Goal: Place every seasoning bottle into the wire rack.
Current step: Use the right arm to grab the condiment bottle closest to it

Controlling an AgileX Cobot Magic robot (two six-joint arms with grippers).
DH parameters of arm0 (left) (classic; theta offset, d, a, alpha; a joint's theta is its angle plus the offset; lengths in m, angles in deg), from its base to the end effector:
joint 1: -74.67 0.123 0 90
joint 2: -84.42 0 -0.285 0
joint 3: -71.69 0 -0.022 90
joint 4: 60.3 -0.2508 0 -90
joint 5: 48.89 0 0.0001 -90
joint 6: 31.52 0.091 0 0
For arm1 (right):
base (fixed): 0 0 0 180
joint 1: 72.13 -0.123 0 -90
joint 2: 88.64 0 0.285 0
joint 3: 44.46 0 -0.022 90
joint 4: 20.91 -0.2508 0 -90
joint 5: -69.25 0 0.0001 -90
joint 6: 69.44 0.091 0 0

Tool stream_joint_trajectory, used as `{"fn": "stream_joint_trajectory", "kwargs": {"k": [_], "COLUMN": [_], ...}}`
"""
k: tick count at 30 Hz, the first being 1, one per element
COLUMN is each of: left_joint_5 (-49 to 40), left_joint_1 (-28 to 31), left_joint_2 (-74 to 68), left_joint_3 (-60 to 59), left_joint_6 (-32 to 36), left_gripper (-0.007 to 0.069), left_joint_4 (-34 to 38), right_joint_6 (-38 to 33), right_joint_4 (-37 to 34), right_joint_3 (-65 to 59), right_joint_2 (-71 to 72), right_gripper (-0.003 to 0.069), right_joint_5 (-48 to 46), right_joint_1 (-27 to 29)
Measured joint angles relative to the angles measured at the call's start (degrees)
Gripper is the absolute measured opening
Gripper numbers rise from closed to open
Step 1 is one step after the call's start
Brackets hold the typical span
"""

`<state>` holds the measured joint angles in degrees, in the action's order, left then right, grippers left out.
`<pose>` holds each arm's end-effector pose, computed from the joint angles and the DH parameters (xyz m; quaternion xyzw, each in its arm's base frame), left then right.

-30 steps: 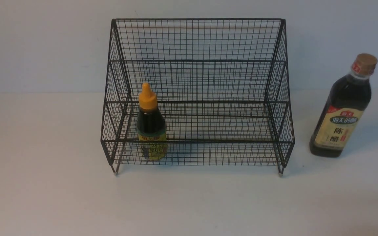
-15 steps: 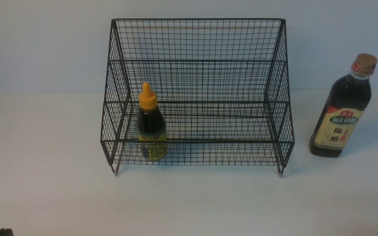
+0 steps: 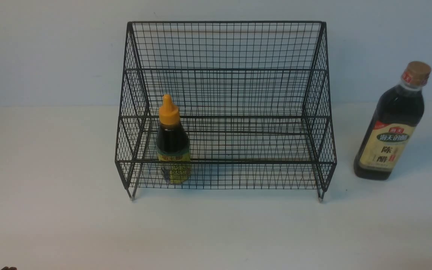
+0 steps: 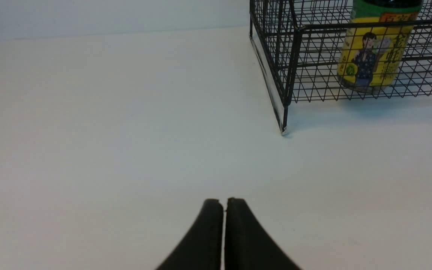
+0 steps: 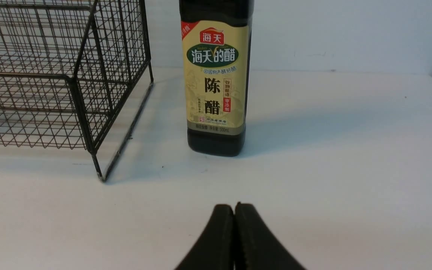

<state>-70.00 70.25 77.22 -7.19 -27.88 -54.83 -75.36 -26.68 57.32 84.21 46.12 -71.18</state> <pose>0.0525 -0.0072 0.1710 0.0309 0.8037 -0.0443 0.5925 0.0517 0.0027 0.1719 -0.0092 0.8109 0.0080 0.5850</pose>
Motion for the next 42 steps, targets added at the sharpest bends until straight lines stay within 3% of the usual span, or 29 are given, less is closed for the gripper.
{"fn": "stream_joint_trajectory", "kwargs": {"k": [16, 22, 26, 30, 36, 39, 42], "left_joint_5": [0.00, 0.00, 0.00, 0.00, 0.00, 0.00, 0.00], "left_joint_1": [0.00, 0.00, 0.00, 0.00, 0.00, 0.00, 0.00], "left_joint_2": [0.00, 0.00, 0.00, 0.00, 0.00, 0.00, 0.00], "left_joint_3": [0.00, 0.00, 0.00, 0.00, 0.00, 0.00, 0.00], "left_joint_6": [0.00, 0.00, 0.00, 0.00, 0.00, 0.00, 0.00], "left_gripper": [-0.0005, -0.0005, -0.0005, -0.0005, -0.0005, -0.0005, -0.0005], "left_joint_4": [0.07, 0.09, 0.14, 0.14, 0.14, 0.14, 0.14], "right_joint_6": [0.00, 0.28, 2.59, 2.52, 5.92, 9.10, 11.19], "right_joint_4": [0.20, -7.22, -15.94, -18.92, -19.58, -17.09, -9.43], "right_joint_3": [-0.05, -0.67, -0.67, -0.67, -0.67, 0.93, 7.14], "right_joint_2": [0.00, 0.00, 0.00, 0.00, 0.00, -0.43, -6.71], "right_gripper": [-0.0015, -0.0015, -0.0015, -0.0015, -0.0015, -0.0015, -0.0015], "right_joint_5": [0.26, 9.14, 18.58, 22.22, 29.48, 31.53, 33.19], "right_joint_1": [0.00, 0.00, 0.00, 0.00, 0.00, 0.00, 0.00]}}
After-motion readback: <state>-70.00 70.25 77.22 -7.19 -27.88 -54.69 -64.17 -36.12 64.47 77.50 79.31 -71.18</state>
